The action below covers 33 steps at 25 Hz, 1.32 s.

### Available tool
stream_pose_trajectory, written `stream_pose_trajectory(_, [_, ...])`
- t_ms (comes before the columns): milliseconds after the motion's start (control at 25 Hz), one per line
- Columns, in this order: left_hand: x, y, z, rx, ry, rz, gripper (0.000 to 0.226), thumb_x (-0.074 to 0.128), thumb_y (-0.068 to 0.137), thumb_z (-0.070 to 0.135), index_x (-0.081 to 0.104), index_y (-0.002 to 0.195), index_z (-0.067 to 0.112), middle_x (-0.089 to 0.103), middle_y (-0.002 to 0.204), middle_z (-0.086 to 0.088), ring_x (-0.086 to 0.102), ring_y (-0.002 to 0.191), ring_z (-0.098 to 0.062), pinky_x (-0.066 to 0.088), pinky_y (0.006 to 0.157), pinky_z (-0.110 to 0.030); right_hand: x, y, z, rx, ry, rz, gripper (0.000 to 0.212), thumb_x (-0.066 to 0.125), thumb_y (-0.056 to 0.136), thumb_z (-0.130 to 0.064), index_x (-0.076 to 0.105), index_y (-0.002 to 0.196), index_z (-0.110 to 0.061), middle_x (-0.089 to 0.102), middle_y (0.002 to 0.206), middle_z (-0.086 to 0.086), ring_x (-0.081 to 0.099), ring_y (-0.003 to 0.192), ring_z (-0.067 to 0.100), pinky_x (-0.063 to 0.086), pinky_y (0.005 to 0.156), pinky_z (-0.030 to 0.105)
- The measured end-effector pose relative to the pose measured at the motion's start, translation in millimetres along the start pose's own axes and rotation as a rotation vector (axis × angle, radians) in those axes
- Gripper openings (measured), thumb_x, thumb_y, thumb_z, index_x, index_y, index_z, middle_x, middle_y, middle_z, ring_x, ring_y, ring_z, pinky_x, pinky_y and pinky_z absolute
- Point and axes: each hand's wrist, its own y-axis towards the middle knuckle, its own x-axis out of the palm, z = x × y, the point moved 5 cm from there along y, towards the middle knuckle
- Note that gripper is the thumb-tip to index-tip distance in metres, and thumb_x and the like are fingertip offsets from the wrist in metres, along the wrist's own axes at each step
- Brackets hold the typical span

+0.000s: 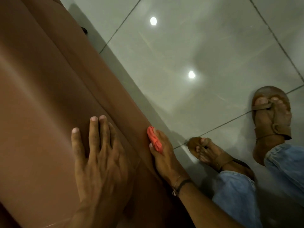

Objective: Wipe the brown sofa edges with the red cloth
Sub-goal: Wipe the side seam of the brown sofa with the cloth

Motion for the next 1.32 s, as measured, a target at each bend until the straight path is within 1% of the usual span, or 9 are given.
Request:
stream_pose_trajectory(120, [-15.6, 19.1, -21.1, -0.033, -0.013, -0.003, 0.067, 0.05, 0.093, 0.019, 0.049, 0.151, -0.015, 0.046, 0.165, -0.031, 0.033, 0.161, -0.047, 0.01, 0.13, -0.07, 28.9, 23.0, -85.5, -0.246, -0.081, -0.05, 0.072, 0.028, 0.104, -0.062, 0.03, 0.17, -0.034, 0.02, 0.183, -0.009, 0.006, 0.172, 0.013, 0.0, 0.143, 0.04])
stream_pose_trajectory(280, [-30.8, 48.2, -53.2, -0.023, 0.035, -0.07, 0.073, 0.034, 0.101, 0.029, 0.028, 0.166, -0.004, 0.019, 0.179, -0.022, 0.006, 0.17, -0.039, 0.0, 0.132, -0.066, 25.2, 77.3, -135.3, -0.303, 0.015, 0.026, 0.053, 0.047, 0.113, -0.024, 0.043, 0.164, -0.011, 0.035, 0.178, 0.008, 0.021, 0.17, 0.024, 0.009, 0.142, 0.049])
stream_pose_trajectory(400, [-33.5, 68.7, -68.0, -0.022, 0.02, -0.08, 0.075, 0.011, 0.103, 0.035, 0.003, 0.17, 0.001, -0.009, 0.181, -0.019, -0.02, 0.167, -0.037, -0.009, 0.131, -0.068, 26.2, 76.9, -134.4, -0.222, 0.065, 0.051, 0.052, 0.053, 0.112, -0.02, 0.041, 0.162, -0.024, 0.031, 0.176, -0.005, 0.021, 0.168, 0.018, 0.013, 0.141, 0.053])
stream_pose_trajectory(480, [-32.4, 88.5, -72.2, -0.013, 0.004, -0.106, 0.076, 0.011, 0.101, 0.033, 0.007, 0.169, -0.001, -0.006, 0.181, -0.021, -0.016, 0.168, -0.039, -0.007, 0.129, -0.073, 39.3, 97.9, -173.0, -0.301, 0.019, 0.047, 0.054, 0.049, 0.108, -0.029, 0.037, 0.161, -0.029, 0.032, 0.174, -0.01, 0.02, 0.168, 0.015, 0.011, 0.141, 0.053])
stream_pose_trajectory(680, [-30.1, 132.8, -97.5, -0.022, -0.085, -0.063, 0.065, 0.043, 0.094, 0.02, 0.055, 0.147, -0.014, 0.044, 0.166, -0.03, 0.035, 0.159, -0.048, 0.014, 0.123, -0.083, 34.4, 168.9, -224.3, -0.311, -0.022, -0.005, 0.054, 0.045, 0.113, -0.024, 0.04, 0.166, -0.016, 0.033, 0.179, 0.001, 0.018, 0.171, 0.019, 0.009, 0.141, 0.052])
stream_pose_trajectory(920, [-35.4, 196.2, -144.8, -0.028, -0.053, -0.179, 0.08, 0.041, 0.092, 0.033, 0.037, 0.162, -0.006, 0.02, 0.178, -0.026, 0.007, 0.169, -0.042, 0.007, 0.127, -0.078, 63.5, 206.4, -307.1, -0.289, -0.039, -0.06, 0.07, 0.035, 0.103, -0.046, 0.035, 0.168, -0.022, 0.027, 0.182, 0.001, 0.011, 0.172, 0.019, 0.004, 0.142, 0.046])
stream_pose_trajectory(1080, [-44.3, 224.3, -175.2, -0.093, -0.08, -0.117, 0.075, 0.042, 0.092, 0.028, 0.042, 0.158, -0.007, 0.029, 0.176, -0.025, 0.013, 0.169, -0.04, 0.011, 0.124, -0.081, 41.8, 220.5, -300.2, -0.261, 0.011, -0.035, 0.052, 0.042, 0.115, -0.021, 0.038, 0.167, -0.016, 0.03, 0.18, 0.001, 0.016, 0.171, 0.019, 0.008, 0.142, 0.048])
stream_pose_trajectory(1200, [-49.8, 243.6, -185.0, -0.12, -0.046, -0.103, 0.076, 0.041, 0.091, 0.029, 0.042, 0.159, -0.006, 0.028, 0.176, -0.023, 0.012, 0.169, -0.039, 0.009, 0.125, -0.079, 48.6, 214.1, -314.1, -0.125, 0.058, -0.056, 0.057, 0.049, 0.114, -0.026, 0.033, 0.169, -0.028, 0.022, 0.183, -0.005, 0.008, 0.172, 0.017, 0.007, 0.142, 0.048])
stream_pose_trajectory(1320, [-34.8, 252.9, -186.3, -0.102, -0.041, -0.216, 0.085, 0.026, 0.093, 0.038, 0.019, 0.168, -0.003, -0.002, 0.182, -0.02, -0.016, 0.169, -0.036, 0.007, 0.131, -0.072, 62.6, 265.8, -360.1, -0.27, -0.012, -0.07, 0.061, 0.05, 0.113, -0.029, 0.03, 0.17, -0.024, 0.021, 0.184, 0.0, 0.008, 0.173, 0.022, 0.008, 0.141, 0.048])
